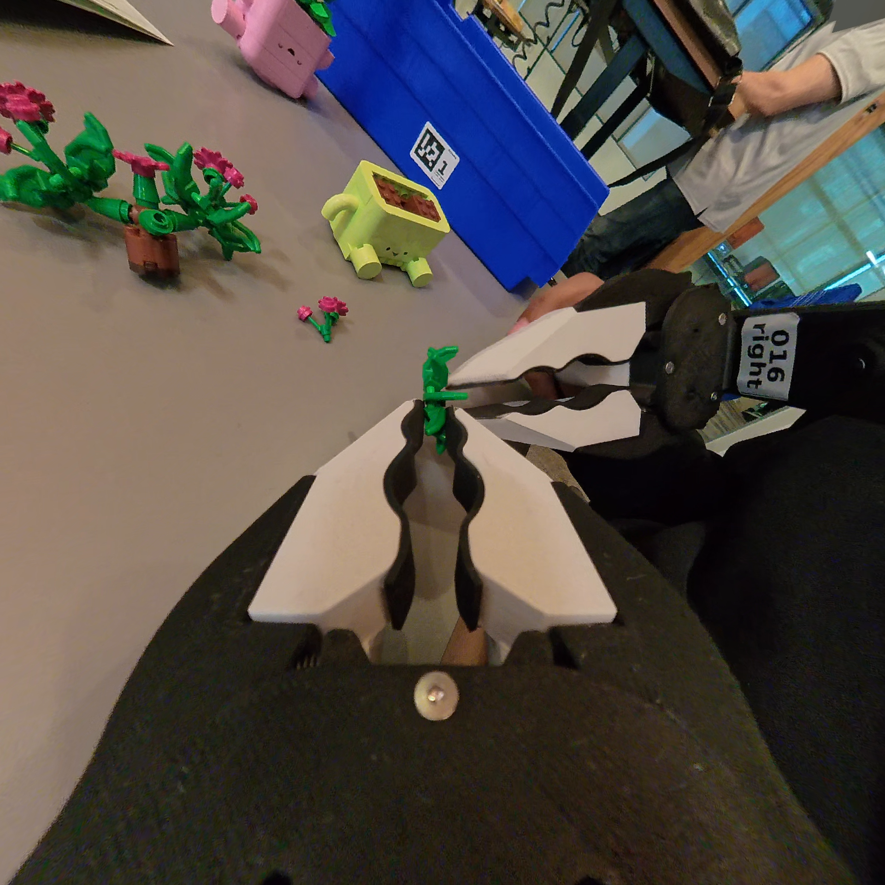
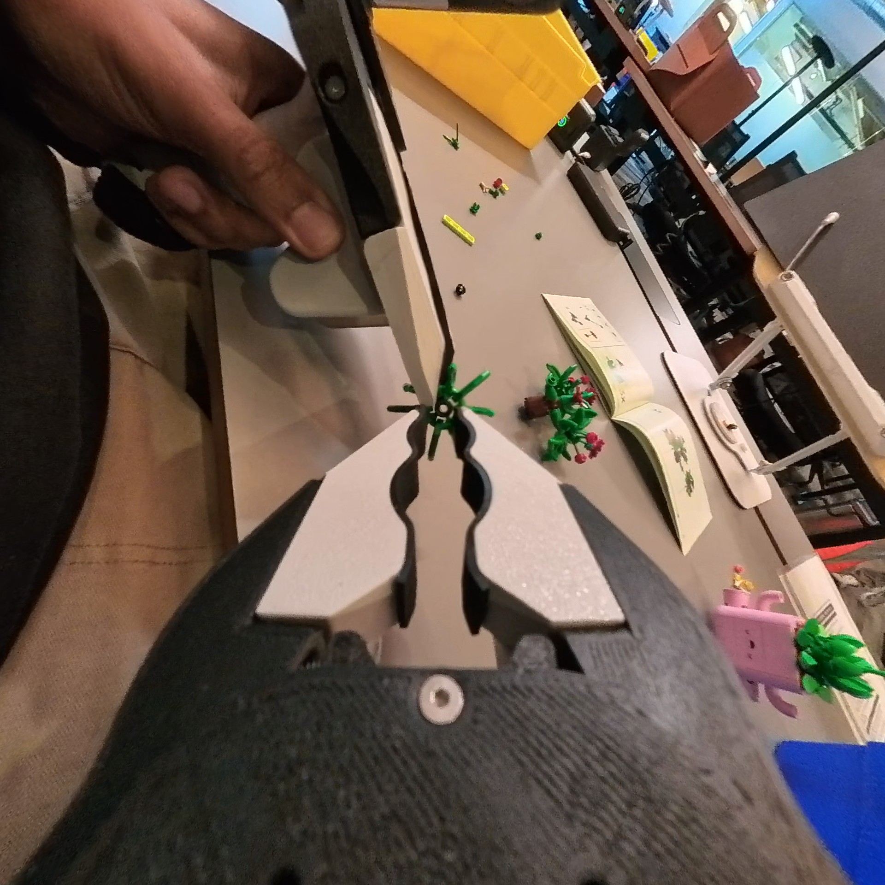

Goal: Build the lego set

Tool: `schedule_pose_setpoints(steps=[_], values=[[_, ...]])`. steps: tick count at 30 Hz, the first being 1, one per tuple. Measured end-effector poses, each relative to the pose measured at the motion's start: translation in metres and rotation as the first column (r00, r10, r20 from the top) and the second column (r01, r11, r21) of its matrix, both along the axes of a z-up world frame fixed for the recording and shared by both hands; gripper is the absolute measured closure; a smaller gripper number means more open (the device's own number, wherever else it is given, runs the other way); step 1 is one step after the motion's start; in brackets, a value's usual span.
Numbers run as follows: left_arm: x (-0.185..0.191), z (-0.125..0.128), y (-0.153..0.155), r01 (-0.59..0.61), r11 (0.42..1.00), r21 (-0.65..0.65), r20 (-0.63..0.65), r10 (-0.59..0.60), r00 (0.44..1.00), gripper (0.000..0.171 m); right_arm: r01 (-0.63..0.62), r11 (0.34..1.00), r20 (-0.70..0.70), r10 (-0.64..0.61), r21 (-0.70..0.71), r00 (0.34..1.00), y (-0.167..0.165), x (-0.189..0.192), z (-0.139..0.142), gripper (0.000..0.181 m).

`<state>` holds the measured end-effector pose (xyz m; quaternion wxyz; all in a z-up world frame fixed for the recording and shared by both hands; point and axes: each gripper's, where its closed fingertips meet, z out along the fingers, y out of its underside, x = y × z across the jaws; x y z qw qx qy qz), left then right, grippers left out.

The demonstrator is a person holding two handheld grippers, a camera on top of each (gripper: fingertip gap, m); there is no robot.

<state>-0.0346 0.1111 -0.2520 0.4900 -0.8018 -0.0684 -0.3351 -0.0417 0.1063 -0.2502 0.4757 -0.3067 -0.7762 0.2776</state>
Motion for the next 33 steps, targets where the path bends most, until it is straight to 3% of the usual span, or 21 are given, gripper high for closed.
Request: schedule_pose_setpoints(steps=[21, 26, 30, 33], values=[[0.001, -0.004, 0.000, -0.002, 1.000, -0.013, -0.055, 0.001, 0.999, 0.166, -0.006, 0.998, 0.021, 0.008, -0.063, 1.000, 0.000, 0.001, 0.000, 0.176], [0.001, -0.011, 0.000, -0.007, 0.999, -0.036, -0.149, 0.002, 0.989, 0.166, -0.006, 0.995, 0.071, 0.013, -0.102, 0.997, 0.000, 0.002, -0.007, 0.175], [0.001, -0.008, 0.000, -0.002, 1.000, -0.026, -0.106, -0.001, 0.994, 0.166, -0.016, 0.984, 0.091, 0.032, -0.178, 0.995, -0.003, 0.002, -0.008, 0.171], [0.002, -0.010, 0.000, 0.000, 0.999, -0.038, -0.126, -0.005, 0.992, 0.165, -0.010, 0.990, 0.093, 0.024, -0.144, 0.995, -0.002, 0.002, -0.009, 0.173]])
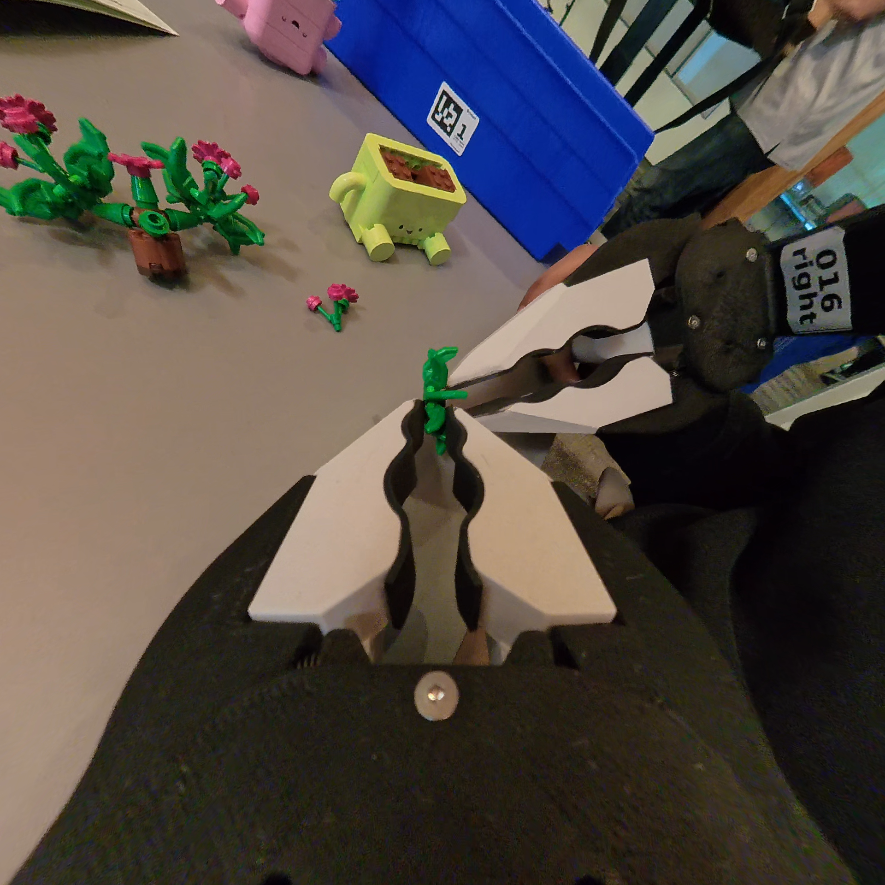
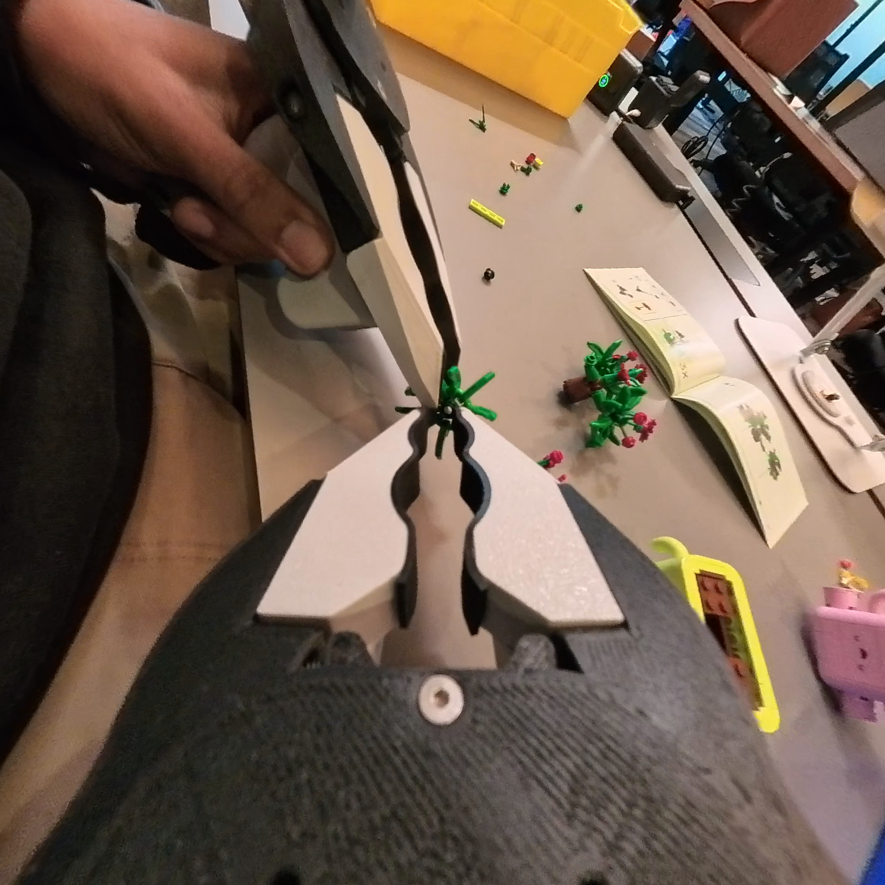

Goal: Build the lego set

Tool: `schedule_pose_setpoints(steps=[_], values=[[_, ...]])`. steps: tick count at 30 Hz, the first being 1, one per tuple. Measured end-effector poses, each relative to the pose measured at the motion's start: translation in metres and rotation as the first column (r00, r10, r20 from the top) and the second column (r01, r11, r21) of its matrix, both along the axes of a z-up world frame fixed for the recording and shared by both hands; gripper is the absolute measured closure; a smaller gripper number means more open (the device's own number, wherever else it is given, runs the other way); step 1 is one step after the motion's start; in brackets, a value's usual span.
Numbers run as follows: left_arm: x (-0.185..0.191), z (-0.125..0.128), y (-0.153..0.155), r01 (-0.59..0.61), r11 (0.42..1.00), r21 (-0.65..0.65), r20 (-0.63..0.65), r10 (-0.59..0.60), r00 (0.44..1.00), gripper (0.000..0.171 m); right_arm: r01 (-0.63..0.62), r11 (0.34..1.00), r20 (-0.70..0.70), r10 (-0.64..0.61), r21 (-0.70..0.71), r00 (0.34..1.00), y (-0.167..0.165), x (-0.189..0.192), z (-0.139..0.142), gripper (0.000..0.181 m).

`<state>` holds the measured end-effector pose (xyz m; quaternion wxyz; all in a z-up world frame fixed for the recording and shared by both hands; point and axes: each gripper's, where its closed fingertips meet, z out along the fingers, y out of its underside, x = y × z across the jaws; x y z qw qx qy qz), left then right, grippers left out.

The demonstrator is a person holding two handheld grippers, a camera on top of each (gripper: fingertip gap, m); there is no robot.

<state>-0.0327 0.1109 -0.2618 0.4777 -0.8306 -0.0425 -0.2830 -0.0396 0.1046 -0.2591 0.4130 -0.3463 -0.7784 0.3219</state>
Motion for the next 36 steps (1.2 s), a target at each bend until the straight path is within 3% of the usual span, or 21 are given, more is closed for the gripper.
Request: schedule_pose_setpoints(steps=[8, 14, 18, 23, 36], values=[[-0.0005, -0.0008, -0.0001, -0.001, 1.000, -0.002, -0.015, 0.001, 1.000, 0.165, 0.004, 0.999, 0.017, -0.004, -0.034, 1.000, 0.0002, -0.0002, -0.0010, 0.173], [-0.0009, 0.0037, -0.0008, 0.011, 1.000, 0.013, 0.057, -0.012, 0.998, 0.165, 0.013, 0.998, 0.010, -0.013, -0.067, 1.000, 0.0022, -0.0003, 0.0025, 0.181], [-0.0006, -0.0007, 0.0001, 0.006, 1.000, -0.010, 0.023, -0.006, 1.000, 0.165, 0.022, 1.000, 0.013, -0.022, -0.017, 1.000, 0.0032, -0.0009, -0.0018, 0.181], [-0.0031, 0.0025, 0.0011, -0.008, 1.000, -0.001, 0.081, 0.008, 0.997, 0.165, 0.014, 1.000, -0.011, -0.014, 0.002, 1.000, 0.0014, -0.0016, 0.0000, 0.174], [-0.0017, 0.0048, 0.0017, -0.008, 1.000, 0.008, 0.111, 0.007, 0.994, 0.165, 0.027, 0.998, -0.054, -0.024, 0.058, 0.998, 0.0037, -0.0023, 0.0045, 0.178]])
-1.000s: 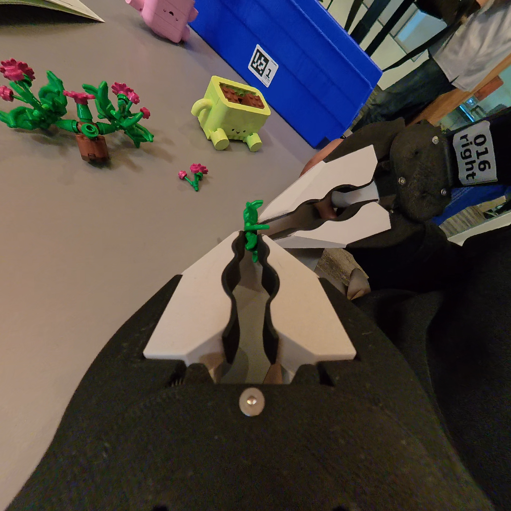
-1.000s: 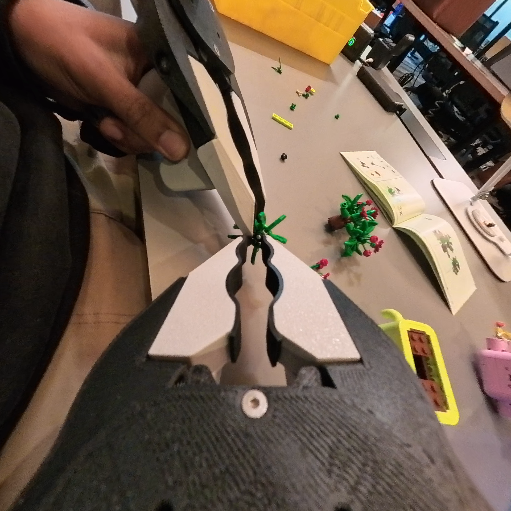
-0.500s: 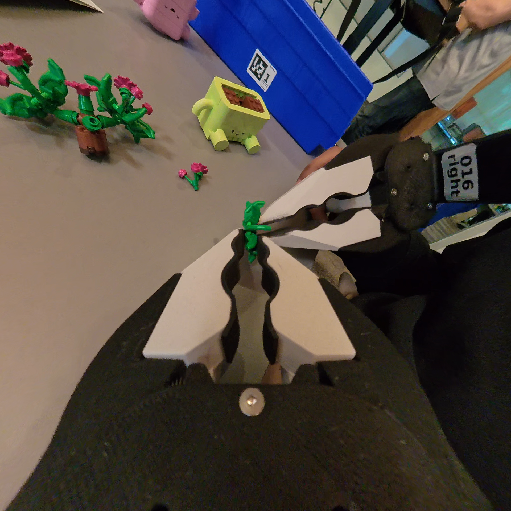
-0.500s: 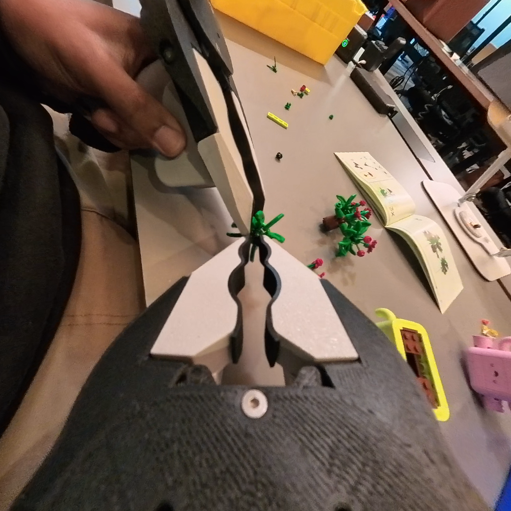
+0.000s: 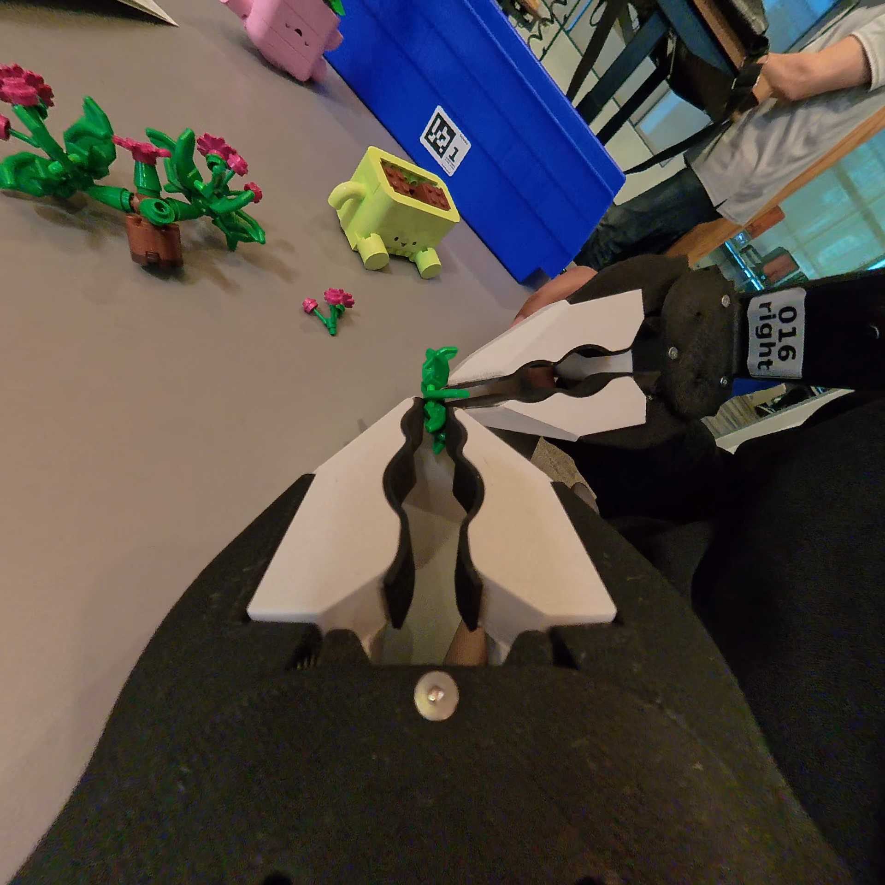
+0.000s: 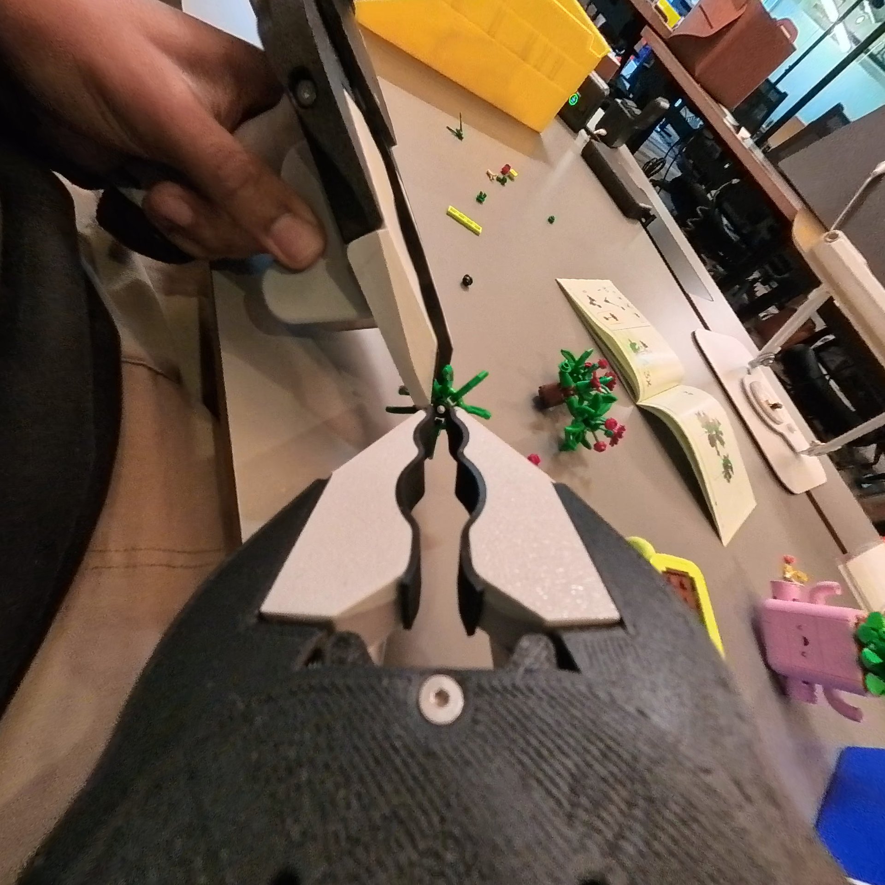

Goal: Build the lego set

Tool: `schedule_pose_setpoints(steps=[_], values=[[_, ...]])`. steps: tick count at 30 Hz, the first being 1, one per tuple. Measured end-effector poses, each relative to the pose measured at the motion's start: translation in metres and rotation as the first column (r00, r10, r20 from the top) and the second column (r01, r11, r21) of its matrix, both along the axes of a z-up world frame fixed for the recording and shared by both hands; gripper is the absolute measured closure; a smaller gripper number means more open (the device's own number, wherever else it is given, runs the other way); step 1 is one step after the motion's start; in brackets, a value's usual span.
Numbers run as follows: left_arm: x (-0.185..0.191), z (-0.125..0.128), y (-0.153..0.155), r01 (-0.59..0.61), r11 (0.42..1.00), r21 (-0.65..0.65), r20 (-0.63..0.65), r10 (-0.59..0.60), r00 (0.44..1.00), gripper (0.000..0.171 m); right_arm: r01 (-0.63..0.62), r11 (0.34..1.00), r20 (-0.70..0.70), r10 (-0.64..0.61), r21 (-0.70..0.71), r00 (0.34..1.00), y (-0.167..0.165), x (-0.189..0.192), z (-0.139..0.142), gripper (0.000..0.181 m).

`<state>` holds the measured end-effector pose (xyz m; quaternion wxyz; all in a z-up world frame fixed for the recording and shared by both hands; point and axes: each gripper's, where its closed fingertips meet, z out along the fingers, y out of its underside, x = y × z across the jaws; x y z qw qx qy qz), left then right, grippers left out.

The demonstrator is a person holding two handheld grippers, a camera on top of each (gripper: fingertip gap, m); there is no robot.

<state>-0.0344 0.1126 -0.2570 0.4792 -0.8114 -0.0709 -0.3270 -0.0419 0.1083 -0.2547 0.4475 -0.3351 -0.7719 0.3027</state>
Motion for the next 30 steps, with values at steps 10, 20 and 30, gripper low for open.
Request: schedule_pose_setpoints(steps=[10, 20, 30], values=[[0.000, 0.004, 0.000, -0.001, 1.000, 0.019, 0.043, 0.000, 0.999, 0.165, -0.004, 1.000, -0.032, 0.005, 0.023, 0.999, 0.001, 0.001, 0.004, 0.175], [0.007, 0.005, -0.002, 0.043, 0.999, 0.029, 0.024, -0.044, 0.999, 0.163, -0.029, 1.000, -0.020, 0.029, 0.007, 0.999, -0.001, 0.002, 0.001, 0.177], [0.011, 0.001, -0.004, 0.063, 0.998, 0.015, -0.050, -0.062, 0.997, 0.163, -0.045, 0.999, 0.006, 0.044, 0.016, 0.999, -0.003, 0.004, -0.004, 0.177]])
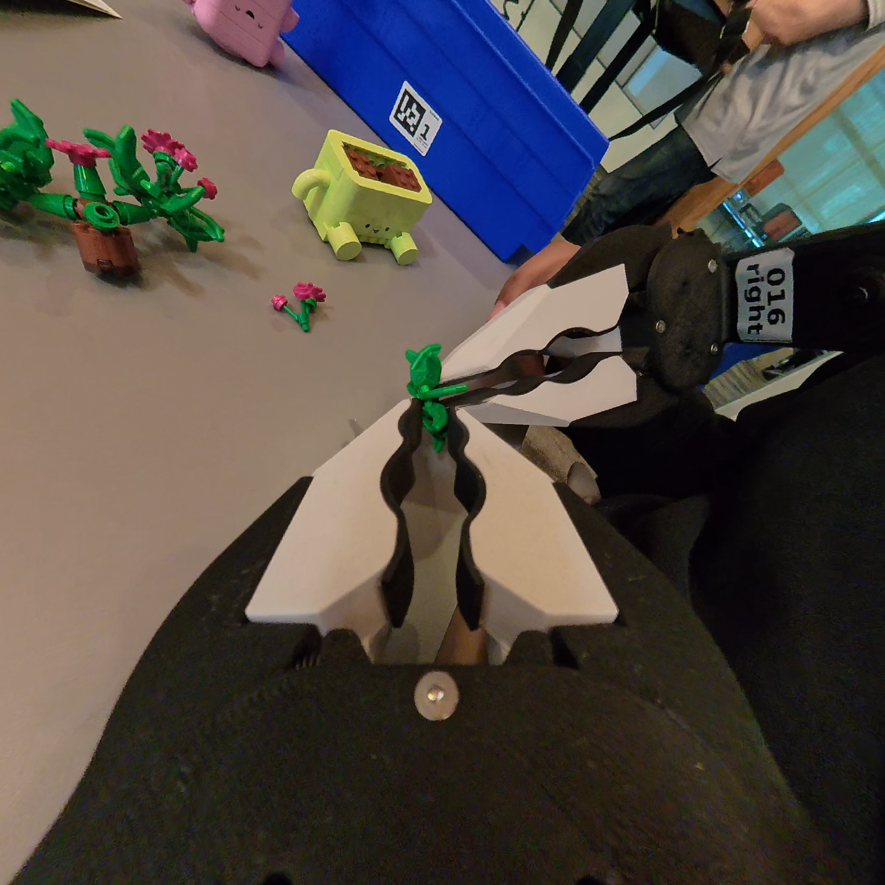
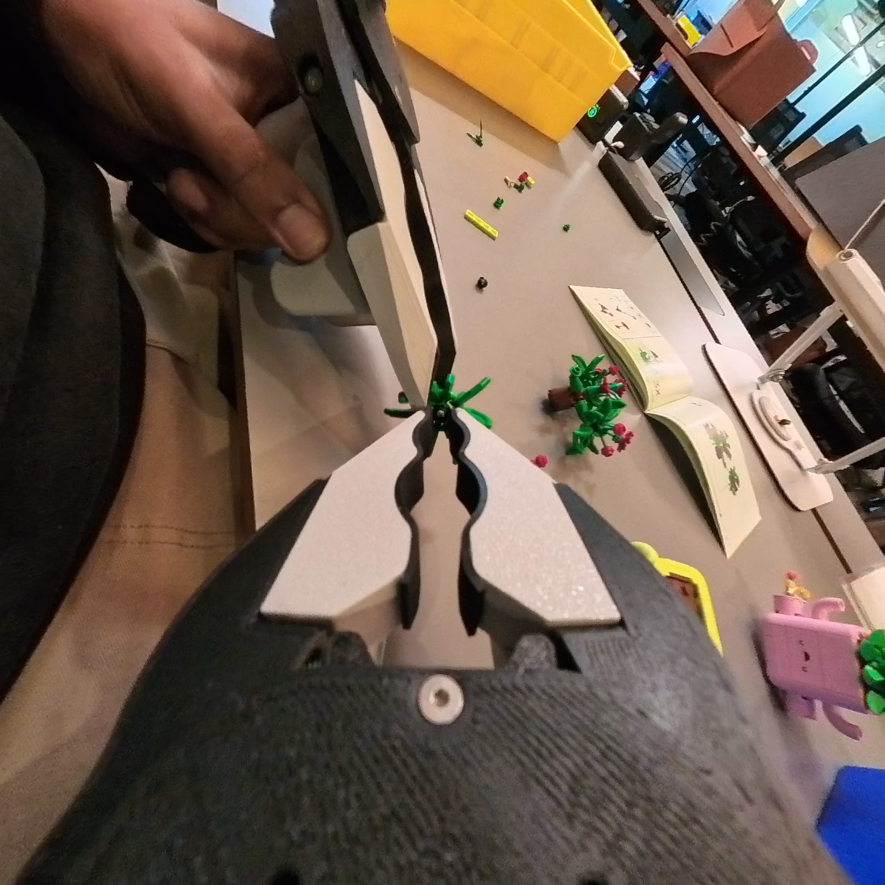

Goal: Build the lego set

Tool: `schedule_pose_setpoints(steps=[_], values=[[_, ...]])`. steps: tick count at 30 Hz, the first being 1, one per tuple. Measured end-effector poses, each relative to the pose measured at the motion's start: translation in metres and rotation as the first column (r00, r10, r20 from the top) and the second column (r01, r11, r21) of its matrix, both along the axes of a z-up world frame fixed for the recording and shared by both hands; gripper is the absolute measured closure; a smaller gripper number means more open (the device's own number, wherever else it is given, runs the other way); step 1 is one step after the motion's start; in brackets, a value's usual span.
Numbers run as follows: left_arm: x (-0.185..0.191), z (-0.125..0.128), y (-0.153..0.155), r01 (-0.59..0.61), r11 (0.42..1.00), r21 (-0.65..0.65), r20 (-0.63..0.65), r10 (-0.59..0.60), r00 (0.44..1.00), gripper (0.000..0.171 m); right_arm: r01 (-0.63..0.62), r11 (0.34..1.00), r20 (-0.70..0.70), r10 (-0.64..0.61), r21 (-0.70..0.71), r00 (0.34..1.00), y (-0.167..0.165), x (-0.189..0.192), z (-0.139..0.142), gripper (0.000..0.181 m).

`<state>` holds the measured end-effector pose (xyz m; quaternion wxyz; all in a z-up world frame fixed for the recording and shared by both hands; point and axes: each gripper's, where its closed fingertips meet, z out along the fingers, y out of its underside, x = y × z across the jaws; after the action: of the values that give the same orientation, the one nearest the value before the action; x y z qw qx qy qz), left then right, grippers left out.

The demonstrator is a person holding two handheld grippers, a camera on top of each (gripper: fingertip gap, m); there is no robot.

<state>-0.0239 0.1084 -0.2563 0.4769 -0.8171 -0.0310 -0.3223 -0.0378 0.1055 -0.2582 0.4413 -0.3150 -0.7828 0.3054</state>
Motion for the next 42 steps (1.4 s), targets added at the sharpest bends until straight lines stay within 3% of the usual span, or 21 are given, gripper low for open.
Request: schedule_pose_setpoints(steps=[13, 23, 25, 27, 28, 30, 34, 37, 42], values=[[-0.008, 0.008, 0.001, -0.046, 0.999, 0.022, 0.100, 0.043, 0.994, 0.166, 0.079, 0.993, 0.063, -0.074, -0.089, 0.995, -0.001, -0.002, 0.007, 0.179], [-0.013, 0.010, 0.004, -0.117, 0.992, 0.052, 0.022, 0.116, 0.993, 0.166, 0.088, 0.990, 0.032, -0.085, -0.110, 0.996, 0.002, -0.006, 0.011, 0.180], [-0.046, -0.002, 0.002, -0.256, 0.966, 0.027, -0.135, 0.258, 0.957, 0.166, 0.058, 0.985, -0.017, -0.062, -0.160, 0.998, -0.004, -0.001, 0.024, 0.181], [-0.048, 0.018, -0.002, -0.239, 0.969, 0.067, 0.049, 0.237, 0.970, 0.167, 0.056, 0.978, -0.065, -0.070, -0.202, 0.995, -0.001, 0.001, 0.039, 0.181], [-0.048, 0.019, -0.001, -0.234, 0.970, 0.069, 0.065, 0.230, 0.971, 0.166, 0.075, 0.980, -0.064, -0.088, -0.183, 0.994, 0.002, 0.000, 0.038, 0.181], [-0.045, 0.016, 0.001, -0.225, 0.971, 0.086, 0.033, 0.222, 0.974, 0.166, 0.081, 0.975, -0.062, -0.096, -0.206, 0.993, 0.004, -0.004, 0.033, 0.181], [-0.029, 0.019, 0.004, -0.157, 0.983, 0.096, 0.119, 0.145, 0.982, 0.166, 0.078, 0.985, -0.158, -0.102, -0.152, 0.982, 0.003, -0.007, 0.040, 0.178], [-0.023, 0.025, 0.004, -0.125, 0.984, 0.123, 0.171, 0.104, 0.980, 0.166, 0.070, 0.991, -0.117, -0.084, -0.116, 0.990, -0.003, -0.012, 0.020, 0.167], [-0.014, 0.023, 0.003, -0.077, 0.989, 0.125, 0.120, 0.062, 0.991, 0.165, 0.050, 0.997, -0.121, -0.057, -0.065, 0.991, -0.005, -0.009, 0.019, 0.170]])
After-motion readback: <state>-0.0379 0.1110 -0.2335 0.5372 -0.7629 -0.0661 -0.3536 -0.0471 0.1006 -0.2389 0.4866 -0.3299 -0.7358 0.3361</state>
